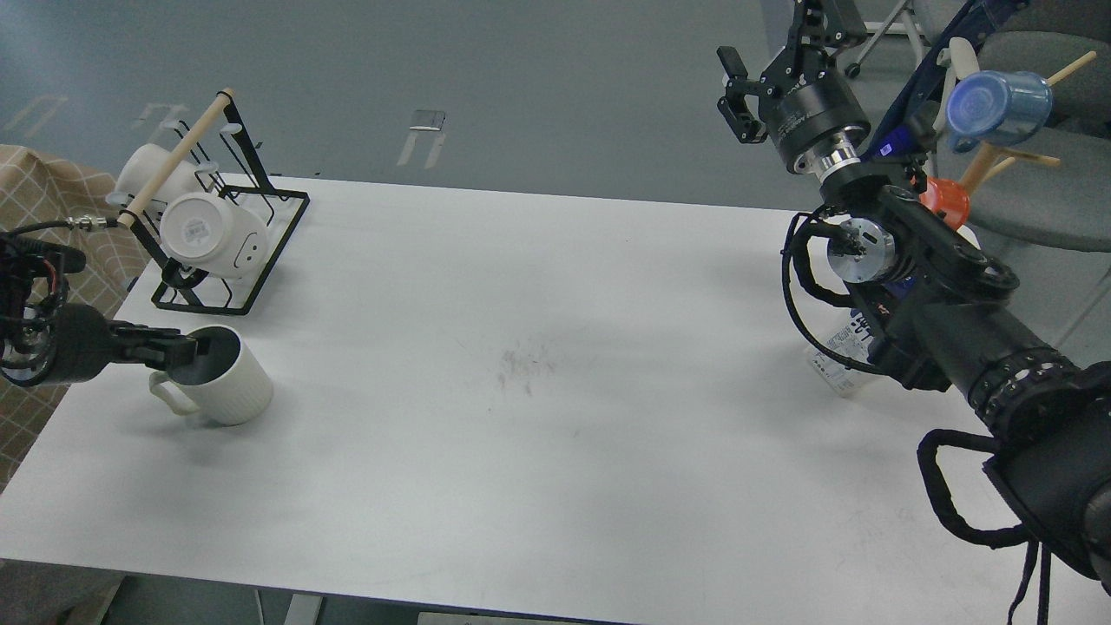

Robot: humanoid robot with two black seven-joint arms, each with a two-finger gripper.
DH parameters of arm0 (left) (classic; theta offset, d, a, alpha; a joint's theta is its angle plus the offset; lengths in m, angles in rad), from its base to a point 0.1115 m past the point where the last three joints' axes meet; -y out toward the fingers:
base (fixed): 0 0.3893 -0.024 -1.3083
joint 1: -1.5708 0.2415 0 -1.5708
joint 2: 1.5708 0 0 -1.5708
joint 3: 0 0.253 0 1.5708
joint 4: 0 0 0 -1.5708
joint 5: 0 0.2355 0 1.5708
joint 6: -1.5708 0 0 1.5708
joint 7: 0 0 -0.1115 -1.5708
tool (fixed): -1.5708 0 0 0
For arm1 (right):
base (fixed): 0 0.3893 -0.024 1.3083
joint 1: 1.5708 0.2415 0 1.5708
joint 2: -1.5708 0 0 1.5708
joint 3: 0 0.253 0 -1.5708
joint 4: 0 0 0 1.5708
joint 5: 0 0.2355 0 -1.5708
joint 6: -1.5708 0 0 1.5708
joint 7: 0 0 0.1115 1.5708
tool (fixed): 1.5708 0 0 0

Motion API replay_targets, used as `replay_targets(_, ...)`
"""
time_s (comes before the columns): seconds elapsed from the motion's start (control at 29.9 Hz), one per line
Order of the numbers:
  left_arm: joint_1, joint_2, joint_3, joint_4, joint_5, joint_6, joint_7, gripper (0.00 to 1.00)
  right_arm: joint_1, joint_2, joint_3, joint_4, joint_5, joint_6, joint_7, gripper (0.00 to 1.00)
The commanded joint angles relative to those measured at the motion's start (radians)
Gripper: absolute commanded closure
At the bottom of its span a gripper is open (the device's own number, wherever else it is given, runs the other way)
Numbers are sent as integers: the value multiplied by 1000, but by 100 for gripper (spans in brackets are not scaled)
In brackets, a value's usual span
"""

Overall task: Place cup and milk with both arms
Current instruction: 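Carry the white mug with the left hand toward the table center, then lower the white mug onto the table center with the left hand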

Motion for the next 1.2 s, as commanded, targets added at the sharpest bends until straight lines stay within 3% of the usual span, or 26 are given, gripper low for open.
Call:
replay_targets(0.0,6,1,0,-1,6,31,0,100,0,0,1,1,0,1,0,0)
replay_targets(0.33,-3,24,0,-43,1,37,0,100,0,0,1,1,0,0,0,0)
replay_targets(0.5,-32,113,-9,-229,-14,26,0,100,0,0,1,1,0,0,0,0)
replay_targets(0.67,-75,126,-15,-375,-69,-27,0,100,3,0,2,1,0,0,0,0)
replay_targets(0.84,-164,83,-14,-428,-83,-53,0,100,24,0,2,1,0,0,0,0)
replay_targets(0.97,-256,-47,-5,-419,-85,-87,0,100,79,0,2,1,0,-3,0,0)
replay_targets(1.17,-275,-202,0,-373,-70,-87,0,100,178,0,-7,-8,-3,-22,0,0)
